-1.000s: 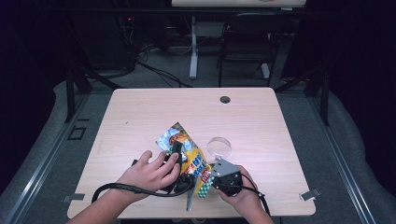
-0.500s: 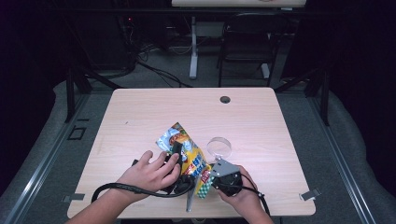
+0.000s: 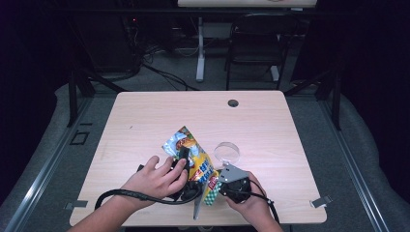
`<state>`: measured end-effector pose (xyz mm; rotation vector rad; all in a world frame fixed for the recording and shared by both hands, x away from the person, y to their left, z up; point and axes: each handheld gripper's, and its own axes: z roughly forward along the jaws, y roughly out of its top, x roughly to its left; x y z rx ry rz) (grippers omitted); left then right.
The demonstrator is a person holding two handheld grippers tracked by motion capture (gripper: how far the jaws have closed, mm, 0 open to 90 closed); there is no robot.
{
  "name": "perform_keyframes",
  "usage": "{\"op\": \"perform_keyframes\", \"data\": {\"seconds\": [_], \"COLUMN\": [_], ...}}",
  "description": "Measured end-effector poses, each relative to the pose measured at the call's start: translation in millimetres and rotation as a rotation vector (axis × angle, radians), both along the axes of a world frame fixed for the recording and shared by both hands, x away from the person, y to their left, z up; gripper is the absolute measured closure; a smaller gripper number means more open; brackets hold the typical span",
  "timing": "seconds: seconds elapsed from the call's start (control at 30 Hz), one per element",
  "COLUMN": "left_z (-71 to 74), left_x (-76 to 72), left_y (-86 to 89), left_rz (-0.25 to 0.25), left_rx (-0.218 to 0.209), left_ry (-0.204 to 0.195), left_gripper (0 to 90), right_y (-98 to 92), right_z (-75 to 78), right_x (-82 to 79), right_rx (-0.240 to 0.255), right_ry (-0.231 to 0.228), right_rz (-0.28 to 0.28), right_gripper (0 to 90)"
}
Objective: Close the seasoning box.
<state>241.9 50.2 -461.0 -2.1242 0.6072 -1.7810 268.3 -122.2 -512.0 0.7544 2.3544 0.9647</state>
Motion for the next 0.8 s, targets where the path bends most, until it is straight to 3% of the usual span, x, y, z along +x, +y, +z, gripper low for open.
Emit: {"op": "perform_keyframes", "data": {"seconds": [0.43,0.53,0.73,0.8], "left_z": [2.6,2.5,5.1,5.0], "left_x": [-1.3,-1.8,-2.9,-3.3], "left_y": [-0.7,-0.1,-0.9,-0.7], "left_rz": [-0.007,-0.007,0.004,-0.016], "left_rx": [0.006,-0.009,0.016,-0.003], "left_ry": [0.005,0.014,0.021,0.014], "left_gripper": [75.9,76.1,76.2,76.2], "right_y": [-2.2,-2.6,-3.1,-3.1], "right_z": [2.8,3.9,5.9,6.5], "right_x": [-0.9,-1.7,-3.1,-3.3], "right_rx": [0.029,0.033,0.043,0.054], "right_ry": [0.041,0.050,0.066,0.079], "right_rz": [-0.001,-0.001,-0.004,-0.003], "right_gripper": [70.8,70.8,70.8,70.9]}}
